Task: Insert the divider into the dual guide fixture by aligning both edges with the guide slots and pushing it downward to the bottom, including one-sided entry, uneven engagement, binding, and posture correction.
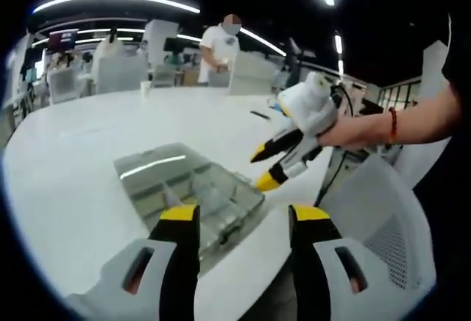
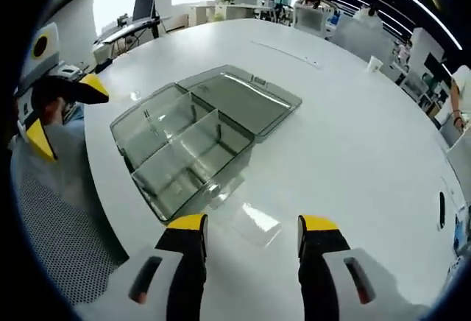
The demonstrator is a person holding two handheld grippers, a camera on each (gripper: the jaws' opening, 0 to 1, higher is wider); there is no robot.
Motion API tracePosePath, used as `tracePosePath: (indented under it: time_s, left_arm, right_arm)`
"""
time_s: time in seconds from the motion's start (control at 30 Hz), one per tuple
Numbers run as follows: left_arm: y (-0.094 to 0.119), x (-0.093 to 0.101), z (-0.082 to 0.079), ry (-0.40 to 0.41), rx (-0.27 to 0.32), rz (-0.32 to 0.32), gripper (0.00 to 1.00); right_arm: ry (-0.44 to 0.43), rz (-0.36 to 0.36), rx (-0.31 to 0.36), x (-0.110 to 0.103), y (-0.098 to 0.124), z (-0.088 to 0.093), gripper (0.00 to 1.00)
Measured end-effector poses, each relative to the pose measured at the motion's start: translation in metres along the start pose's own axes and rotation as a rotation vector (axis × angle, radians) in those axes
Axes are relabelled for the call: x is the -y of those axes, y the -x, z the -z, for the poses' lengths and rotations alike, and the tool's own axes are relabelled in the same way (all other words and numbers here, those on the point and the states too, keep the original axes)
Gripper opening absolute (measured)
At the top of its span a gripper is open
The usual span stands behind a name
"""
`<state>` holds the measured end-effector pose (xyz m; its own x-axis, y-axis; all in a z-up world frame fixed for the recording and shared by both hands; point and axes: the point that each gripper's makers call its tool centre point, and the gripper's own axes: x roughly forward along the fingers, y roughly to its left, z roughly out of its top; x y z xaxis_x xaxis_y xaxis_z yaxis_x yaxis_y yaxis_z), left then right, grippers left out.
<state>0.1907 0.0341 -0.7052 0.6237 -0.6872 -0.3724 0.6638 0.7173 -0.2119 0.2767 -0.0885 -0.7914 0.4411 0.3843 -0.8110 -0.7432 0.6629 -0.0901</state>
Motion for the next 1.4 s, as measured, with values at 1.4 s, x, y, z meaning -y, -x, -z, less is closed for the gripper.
tracePosePath:
  time_s: [1.4]
  left_arm:
    - [-0.003,-0.006,0.008,0.031,-0.042,-0.035,0.46]
  right_arm:
    - [-0.184,0.047,0.038,0.011,-0.026,0.014,0.34]
